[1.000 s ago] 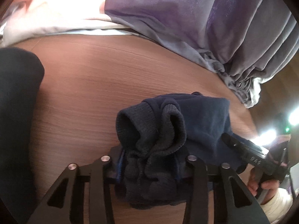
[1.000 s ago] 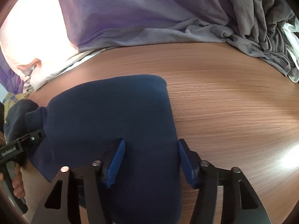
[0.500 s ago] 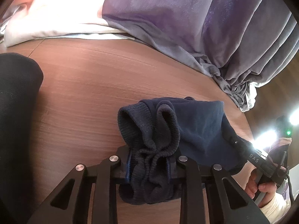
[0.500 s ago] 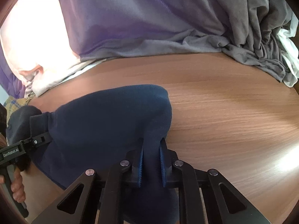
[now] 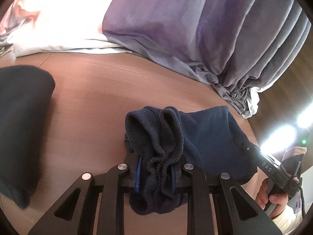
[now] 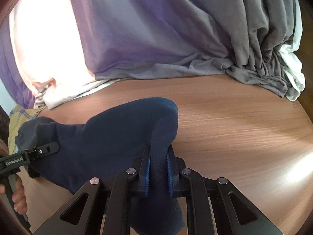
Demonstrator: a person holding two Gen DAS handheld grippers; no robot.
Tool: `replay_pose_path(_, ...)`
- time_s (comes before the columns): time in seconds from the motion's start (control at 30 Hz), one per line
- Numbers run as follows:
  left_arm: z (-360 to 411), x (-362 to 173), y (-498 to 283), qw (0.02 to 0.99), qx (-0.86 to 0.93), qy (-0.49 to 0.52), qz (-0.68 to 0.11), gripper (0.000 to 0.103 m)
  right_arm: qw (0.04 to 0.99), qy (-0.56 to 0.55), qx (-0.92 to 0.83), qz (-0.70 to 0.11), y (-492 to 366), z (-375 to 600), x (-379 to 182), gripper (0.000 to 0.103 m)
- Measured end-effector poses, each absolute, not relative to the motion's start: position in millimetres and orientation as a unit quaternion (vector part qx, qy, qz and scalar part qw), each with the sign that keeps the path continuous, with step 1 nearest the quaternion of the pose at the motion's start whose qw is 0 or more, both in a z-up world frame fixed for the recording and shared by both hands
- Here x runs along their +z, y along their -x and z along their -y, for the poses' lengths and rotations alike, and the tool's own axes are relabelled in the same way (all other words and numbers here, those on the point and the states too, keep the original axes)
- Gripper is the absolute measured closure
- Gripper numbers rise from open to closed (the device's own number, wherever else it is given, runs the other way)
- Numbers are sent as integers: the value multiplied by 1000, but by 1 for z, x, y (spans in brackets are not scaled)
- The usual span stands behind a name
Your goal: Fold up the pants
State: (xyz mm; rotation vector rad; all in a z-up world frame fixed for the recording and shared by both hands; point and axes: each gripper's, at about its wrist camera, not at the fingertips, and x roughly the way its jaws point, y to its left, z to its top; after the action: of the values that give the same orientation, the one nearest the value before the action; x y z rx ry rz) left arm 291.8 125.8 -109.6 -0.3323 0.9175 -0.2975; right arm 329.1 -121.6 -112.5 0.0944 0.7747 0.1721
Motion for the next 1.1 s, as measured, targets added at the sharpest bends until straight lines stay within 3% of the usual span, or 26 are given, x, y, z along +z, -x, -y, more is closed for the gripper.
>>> replay_pose_path(0.77,-112,-44,-246,917,-111,121,-363,81,946,-5,137,-293,-279,127,-59,88)
replay_pose_path(1.1,-144,-10,-238,933,-107,113,-323,81,954,4,154,-259,-275,104,-35,88)
